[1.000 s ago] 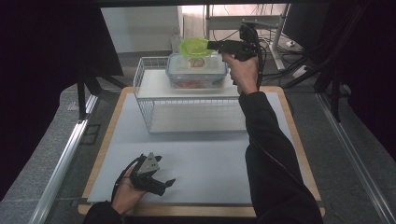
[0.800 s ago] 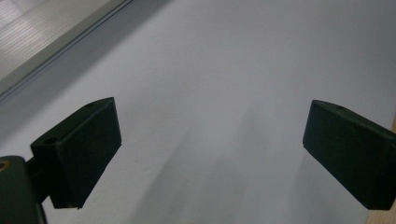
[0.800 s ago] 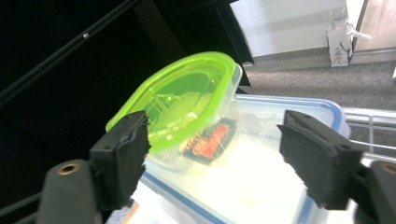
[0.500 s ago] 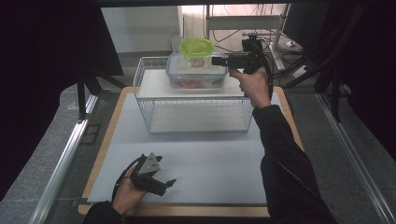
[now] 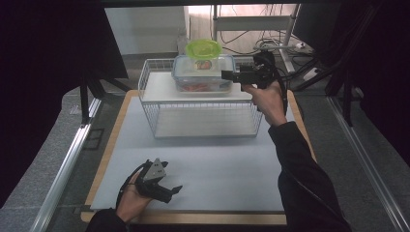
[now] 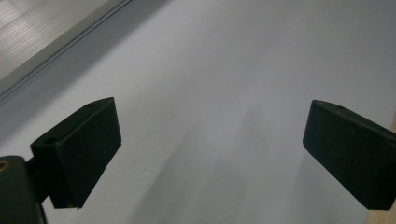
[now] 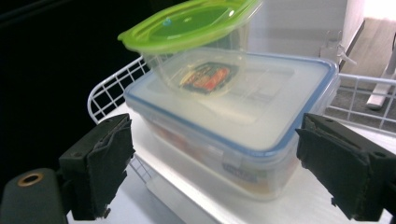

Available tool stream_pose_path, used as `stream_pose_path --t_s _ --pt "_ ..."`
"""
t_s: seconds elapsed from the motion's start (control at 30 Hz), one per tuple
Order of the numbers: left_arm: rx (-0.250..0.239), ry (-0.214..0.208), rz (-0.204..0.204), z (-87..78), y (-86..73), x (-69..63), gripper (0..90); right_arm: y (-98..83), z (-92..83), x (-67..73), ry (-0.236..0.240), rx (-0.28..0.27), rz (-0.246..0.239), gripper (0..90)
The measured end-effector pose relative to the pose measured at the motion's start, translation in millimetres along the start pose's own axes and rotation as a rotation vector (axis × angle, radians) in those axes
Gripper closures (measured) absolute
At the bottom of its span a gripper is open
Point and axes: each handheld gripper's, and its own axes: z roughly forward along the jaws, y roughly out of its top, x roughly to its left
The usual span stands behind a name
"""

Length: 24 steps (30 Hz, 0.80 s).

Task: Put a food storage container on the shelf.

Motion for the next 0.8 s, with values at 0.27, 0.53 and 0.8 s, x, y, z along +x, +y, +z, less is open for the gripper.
stream_pose_path --t_s 0.27,0.53,0.8 --pt "0.005 -0.001 0.001 0.5 0.2 -0.6 4.1 -12.8 -10.4 9.5 -0.009 0.011 -0.055 8.3" --pt "0.004 -0.002 -0.001 0.9 0.3 -0.7 4.0 -26.9 -20.7 16.4 -0.020 0.022 -0.097 6.1" --pt "-0.012 -0.004 -0.009 -0.3 0.3 0.2 3.7 -43.3 -25.6 22.5 -0.025 0.048 -0.156 2.0"
